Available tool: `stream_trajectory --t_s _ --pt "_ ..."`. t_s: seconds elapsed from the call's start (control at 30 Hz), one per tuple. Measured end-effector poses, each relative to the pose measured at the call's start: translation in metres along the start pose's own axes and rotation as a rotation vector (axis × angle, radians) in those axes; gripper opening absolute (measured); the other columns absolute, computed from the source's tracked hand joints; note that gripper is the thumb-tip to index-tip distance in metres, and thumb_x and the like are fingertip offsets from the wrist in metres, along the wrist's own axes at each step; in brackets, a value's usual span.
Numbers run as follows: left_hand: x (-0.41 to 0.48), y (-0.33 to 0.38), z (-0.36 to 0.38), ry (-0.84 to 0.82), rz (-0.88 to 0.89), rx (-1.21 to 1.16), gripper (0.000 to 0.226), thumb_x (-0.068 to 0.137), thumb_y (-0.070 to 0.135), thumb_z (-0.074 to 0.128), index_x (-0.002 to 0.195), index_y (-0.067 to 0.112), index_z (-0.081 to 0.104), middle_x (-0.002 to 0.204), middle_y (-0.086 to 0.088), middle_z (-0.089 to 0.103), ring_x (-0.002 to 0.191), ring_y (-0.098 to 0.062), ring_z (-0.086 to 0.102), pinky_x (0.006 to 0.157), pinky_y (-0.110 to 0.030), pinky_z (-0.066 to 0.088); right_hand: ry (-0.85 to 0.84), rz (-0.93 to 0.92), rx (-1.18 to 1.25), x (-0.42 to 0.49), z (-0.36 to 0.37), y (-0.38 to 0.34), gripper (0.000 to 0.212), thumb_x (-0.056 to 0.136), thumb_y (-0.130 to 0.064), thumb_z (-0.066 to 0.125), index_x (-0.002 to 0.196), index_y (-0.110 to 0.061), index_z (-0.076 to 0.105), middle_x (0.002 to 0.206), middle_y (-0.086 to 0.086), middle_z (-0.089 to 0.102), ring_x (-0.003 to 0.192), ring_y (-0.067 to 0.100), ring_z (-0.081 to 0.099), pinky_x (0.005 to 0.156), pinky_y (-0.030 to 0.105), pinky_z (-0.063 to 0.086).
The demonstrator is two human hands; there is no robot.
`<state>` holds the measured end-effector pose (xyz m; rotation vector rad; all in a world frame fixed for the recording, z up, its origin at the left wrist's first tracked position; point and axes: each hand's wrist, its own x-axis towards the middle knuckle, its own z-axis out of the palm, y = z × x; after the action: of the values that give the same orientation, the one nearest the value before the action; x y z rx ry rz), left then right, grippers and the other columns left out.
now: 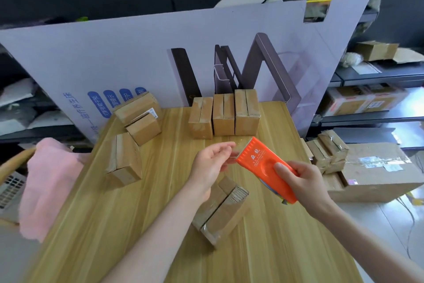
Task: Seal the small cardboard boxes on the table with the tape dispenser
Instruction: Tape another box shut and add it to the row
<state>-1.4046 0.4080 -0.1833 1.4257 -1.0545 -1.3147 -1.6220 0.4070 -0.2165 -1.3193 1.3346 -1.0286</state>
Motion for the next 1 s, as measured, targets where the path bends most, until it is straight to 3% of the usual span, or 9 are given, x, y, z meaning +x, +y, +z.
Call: stream_trajectory --t_s 0.13,0.3,0.43,0.63,0.77,0.87,1.0 --pt "0.008 0.001 -0.004 0.022 -0.105 -0.102 0.017 0.090 0.029 0.064 0.106 0.021 0.068 0.086 0.006 0.075 0.076 -0.004 0.069 0.075 -0.028 0.049 -0.015 -0.027 -0.028 -0.003 0.001 -0.001 0.017 0.090 -0.022 0.068 0.075 -0.023 0.076 0.054 0.014 0.063 0.041 0.028 0.058 0.035 0.048 0.050" --pt "0.016 -0.001 -0.006 -0.024 -0.204 -0.075 0.014 0.081 0.031 0.075 0.090 0.021 0.073 0.076 0.004 0.072 0.067 -0.007 0.061 0.066 -0.023 0.045 -0.025 -0.058 -0.072 -0.006 0.004 -0.007 0.017 0.089 -0.016 0.067 0.075 -0.023 0.075 0.053 0.009 0.063 0.036 0.022 0.056 0.033 0.044 0.047" --pt "0.020 -0.001 -0.006 0.015 -0.167 0.024 0.008 0.077 0.026 0.078 0.073 0.024 0.072 0.069 0.006 0.072 0.061 -0.006 0.060 0.060 -0.022 0.043 -0.031 -0.078 -0.121 -0.008 0.006 -0.009 0.014 0.088 -0.016 0.068 0.077 -0.021 0.074 0.052 0.007 0.063 0.036 0.018 0.054 0.035 0.043 0.045" --pt "0.037 0.000 -0.006 0.121 -0.127 0.132 0.019 0.083 0.001 0.070 0.069 0.014 0.069 0.068 0.002 0.070 0.060 -0.007 0.062 0.048 -0.015 0.045 -0.008 -0.093 -0.243 -0.009 0.015 -0.016 0.014 0.084 -0.029 0.071 0.072 -0.023 0.073 0.053 0.009 0.064 0.036 0.024 0.058 0.031 0.041 0.046" --pt "0.050 -0.003 -0.007 0.164 -0.110 0.200 0.027 0.080 -0.009 0.065 0.064 0.013 0.069 0.071 -0.001 0.071 0.065 -0.012 0.063 0.054 -0.019 0.049 -0.002 -0.062 -0.312 -0.008 0.016 -0.021 0.027 0.082 -0.036 0.071 0.072 -0.011 0.071 0.053 0.010 0.064 0.036 0.027 0.060 0.033 0.048 0.048" --pt "0.058 -0.009 -0.008 0.191 -0.098 0.264 0.027 0.079 -0.005 0.067 0.063 0.017 0.070 0.073 0.001 0.072 0.067 -0.013 0.062 0.066 -0.027 0.053 0.000 -0.047 -0.384 -0.010 0.008 -0.018 0.021 0.080 -0.038 0.070 0.069 -0.020 0.072 0.053 0.007 0.064 0.039 0.025 0.061 0.036 0.050 0.049" --pt "0.074 -0.015 -0.043 0.362 -0.110 0.324 0.028 0.080 -0.003 0.066 0.067 0.022 0.070 0.082 0.004 0.071 0.081 -0.013 0.062 0.079 -0.031 0.051 0.036 0.015 -0.437 -0.020 -0.028 -0.001 0.014 0.079 -0.037 0.071 0.065 -0.037 0.071 0.050 0.002 0.064 0.035 0.023 0.059 0.031 0.045 0.048"
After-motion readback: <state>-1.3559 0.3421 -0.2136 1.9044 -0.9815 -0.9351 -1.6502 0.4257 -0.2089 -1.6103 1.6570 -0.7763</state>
